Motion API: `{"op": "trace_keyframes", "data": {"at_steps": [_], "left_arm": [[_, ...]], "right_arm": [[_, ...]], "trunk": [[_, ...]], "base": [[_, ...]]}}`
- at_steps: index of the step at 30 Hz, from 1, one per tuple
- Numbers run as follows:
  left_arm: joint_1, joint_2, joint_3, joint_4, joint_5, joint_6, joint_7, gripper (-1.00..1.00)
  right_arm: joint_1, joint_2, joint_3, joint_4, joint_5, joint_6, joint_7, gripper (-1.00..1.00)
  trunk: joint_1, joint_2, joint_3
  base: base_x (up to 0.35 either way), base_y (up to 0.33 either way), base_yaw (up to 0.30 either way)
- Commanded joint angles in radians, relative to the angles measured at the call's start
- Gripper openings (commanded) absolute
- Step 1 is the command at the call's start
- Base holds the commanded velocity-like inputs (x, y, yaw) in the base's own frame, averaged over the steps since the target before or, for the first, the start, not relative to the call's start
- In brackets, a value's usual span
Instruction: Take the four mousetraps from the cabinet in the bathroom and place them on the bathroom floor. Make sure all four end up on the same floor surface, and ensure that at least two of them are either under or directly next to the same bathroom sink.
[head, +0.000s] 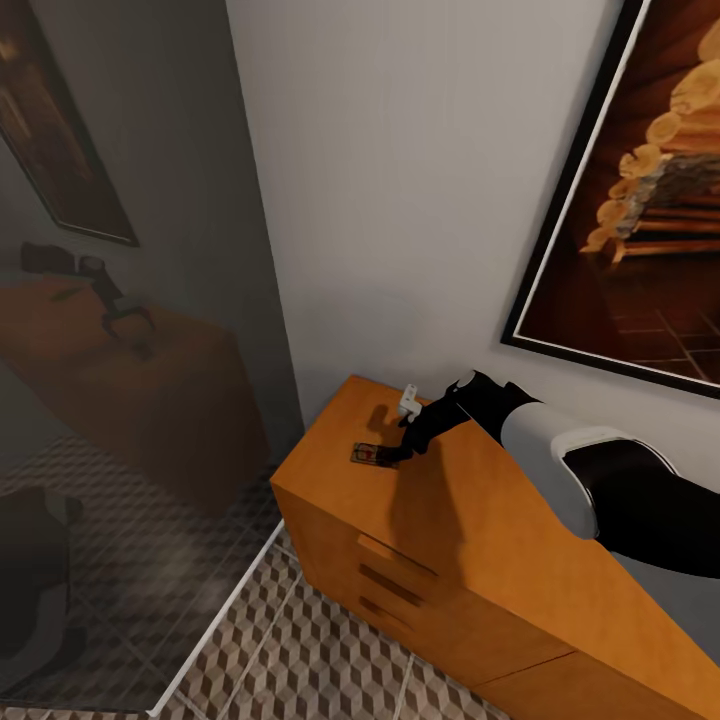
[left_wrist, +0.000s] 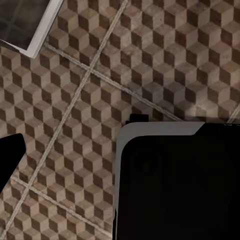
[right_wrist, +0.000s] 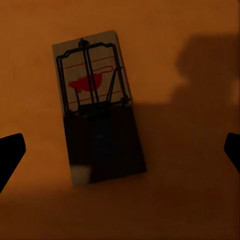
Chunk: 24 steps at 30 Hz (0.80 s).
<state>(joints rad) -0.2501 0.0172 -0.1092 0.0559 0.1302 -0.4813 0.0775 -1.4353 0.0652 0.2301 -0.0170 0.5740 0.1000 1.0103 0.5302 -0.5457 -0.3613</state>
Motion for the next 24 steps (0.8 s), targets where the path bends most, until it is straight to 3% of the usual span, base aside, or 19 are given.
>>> {"op": "trace_keyframes", "data": {"at_steps": [1, 24], "left_arm": [[-0.002, 0.000, -0.009, 0.004, 0.009, -0.007, 0.001, 1.00], [-0.002, 0.000, -0.009, 0.004, 0.009, -0.007, 0.000, 1.00]], "right_arm": [[0.000, 0.000, 0.008, -0.001, -0.009, 0.010, 0.001, 1.00], [0.027, 0.005, 0.008, -0.001, -0.008, 0.012, -0.034, 1.00]], "trunk": [[0.000, -0.001, -0.001], [0.000, -0.001, -0.001]], "base": [[0.000, 0.000, 0.000], [0.000, 0.029, 0.000]]}}
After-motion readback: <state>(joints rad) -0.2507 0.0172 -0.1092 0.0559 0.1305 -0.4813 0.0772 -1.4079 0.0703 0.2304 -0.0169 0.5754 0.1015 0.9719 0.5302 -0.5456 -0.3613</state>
